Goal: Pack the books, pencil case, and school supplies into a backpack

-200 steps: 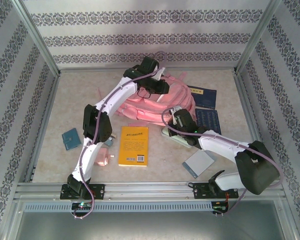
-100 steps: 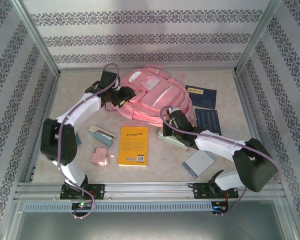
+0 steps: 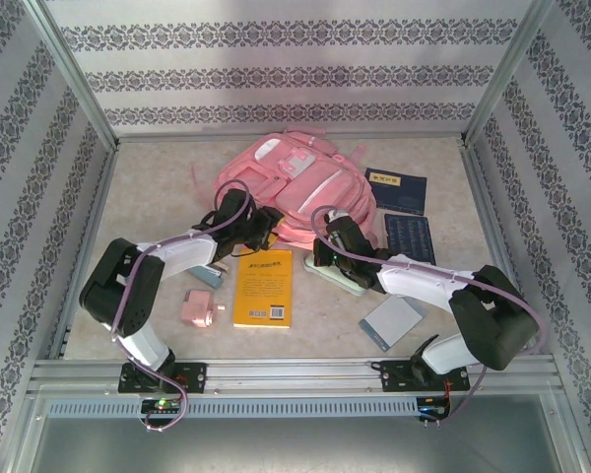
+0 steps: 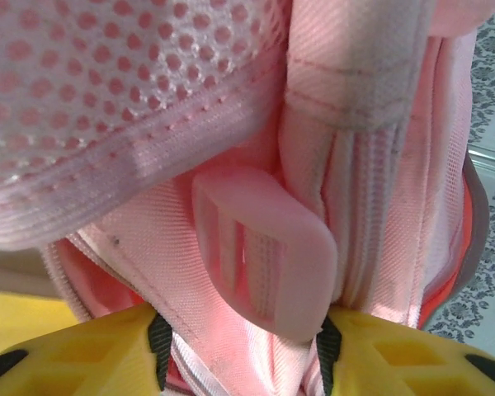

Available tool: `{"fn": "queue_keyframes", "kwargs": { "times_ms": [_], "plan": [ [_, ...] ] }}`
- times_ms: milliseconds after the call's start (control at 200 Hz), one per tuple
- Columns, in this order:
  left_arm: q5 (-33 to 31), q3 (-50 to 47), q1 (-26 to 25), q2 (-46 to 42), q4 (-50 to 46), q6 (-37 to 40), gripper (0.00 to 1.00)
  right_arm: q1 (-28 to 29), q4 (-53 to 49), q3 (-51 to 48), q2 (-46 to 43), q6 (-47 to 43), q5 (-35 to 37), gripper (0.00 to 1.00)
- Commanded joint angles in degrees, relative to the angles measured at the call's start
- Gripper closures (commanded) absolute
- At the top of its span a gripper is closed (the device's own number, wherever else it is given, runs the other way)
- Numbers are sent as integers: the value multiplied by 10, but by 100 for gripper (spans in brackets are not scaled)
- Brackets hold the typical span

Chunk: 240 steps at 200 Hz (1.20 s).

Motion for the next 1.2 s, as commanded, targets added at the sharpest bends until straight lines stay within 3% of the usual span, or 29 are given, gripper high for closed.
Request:
{"fn": "queue_keyframes", "kwargs": {
  "times_ms": [0, 345, 730, 1194],
  "plan": [
    [-6, 1, -20, 31, 109, -49, 57, 6, 34, 8, -6, 10, -11, 100],
    [-45, 23, -18, 20, 51, 45, 100, 5, -11, 25, -11, -18, -12, 100],
    [-51, 25, 37, -3, -26, 111, 100, -17, -129, 45, -32, -85, -15, 100],
    [-29, 48, 72, 9, -59, 148, 100, -109, -225, 82, -34, -123, -59, 100]
  ]
}}
